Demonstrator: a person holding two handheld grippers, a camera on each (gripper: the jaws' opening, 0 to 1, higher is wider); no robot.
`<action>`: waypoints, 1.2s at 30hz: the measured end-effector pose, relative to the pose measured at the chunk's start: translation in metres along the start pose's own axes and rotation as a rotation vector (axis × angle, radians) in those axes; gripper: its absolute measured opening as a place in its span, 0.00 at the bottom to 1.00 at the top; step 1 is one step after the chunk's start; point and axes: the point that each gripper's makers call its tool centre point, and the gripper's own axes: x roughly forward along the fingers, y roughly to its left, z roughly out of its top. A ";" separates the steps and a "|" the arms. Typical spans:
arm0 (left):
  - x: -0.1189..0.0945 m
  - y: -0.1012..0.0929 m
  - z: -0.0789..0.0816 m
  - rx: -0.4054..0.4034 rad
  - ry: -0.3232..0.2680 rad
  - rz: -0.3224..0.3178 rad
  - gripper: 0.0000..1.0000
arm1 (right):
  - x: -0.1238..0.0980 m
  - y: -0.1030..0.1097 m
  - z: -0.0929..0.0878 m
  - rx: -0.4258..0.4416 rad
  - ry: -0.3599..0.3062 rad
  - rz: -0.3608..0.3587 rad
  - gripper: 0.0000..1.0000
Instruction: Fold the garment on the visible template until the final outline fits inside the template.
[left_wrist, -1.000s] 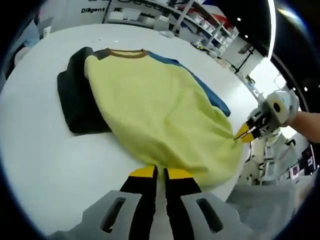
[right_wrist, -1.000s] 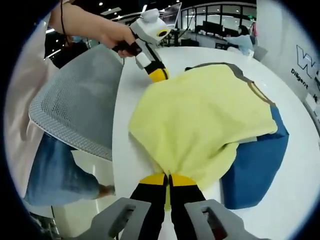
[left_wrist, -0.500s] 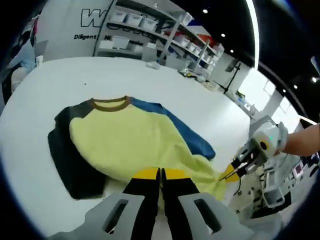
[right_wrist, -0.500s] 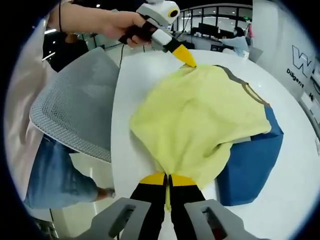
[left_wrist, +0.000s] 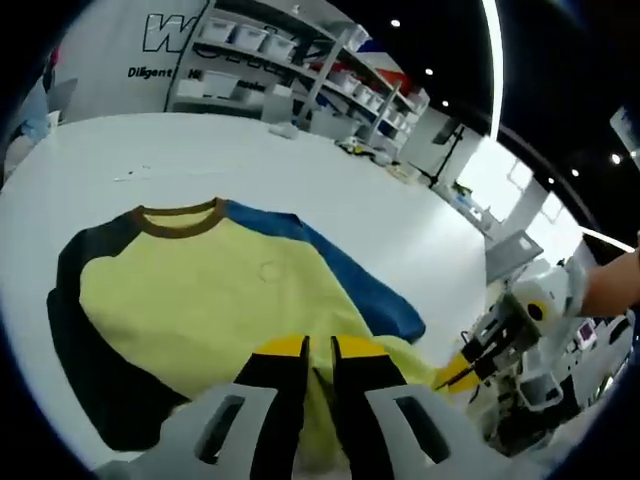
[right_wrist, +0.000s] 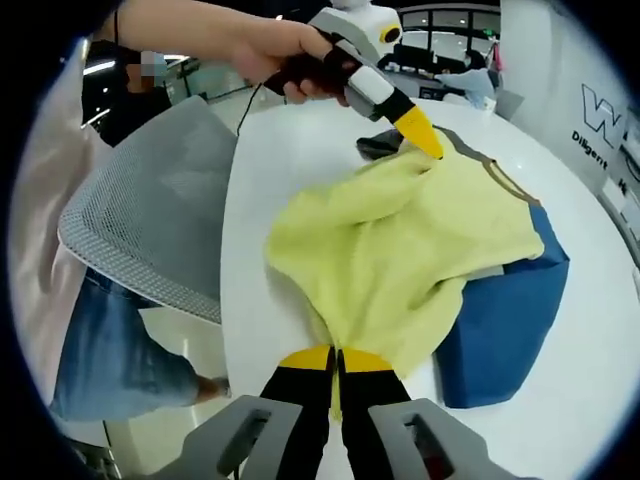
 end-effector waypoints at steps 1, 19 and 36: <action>-0.004 0.002 0.000 0.006 -0.012 0.006 0.10 | 0.000 0.000 0.000 0.000 -0.001 0.000 0.00; -0.016 0.005 -0.074 -0.105 0.132 0.008 0.17 | -0.002 0.001 -0.008 0.017 -0.014 0.016 0.00; -0.028 0.018 -0.072 -0.137 0.133 0.052 0.00 | -0.002 0.000 -0.011 0.039 -0.016 0.018 0.00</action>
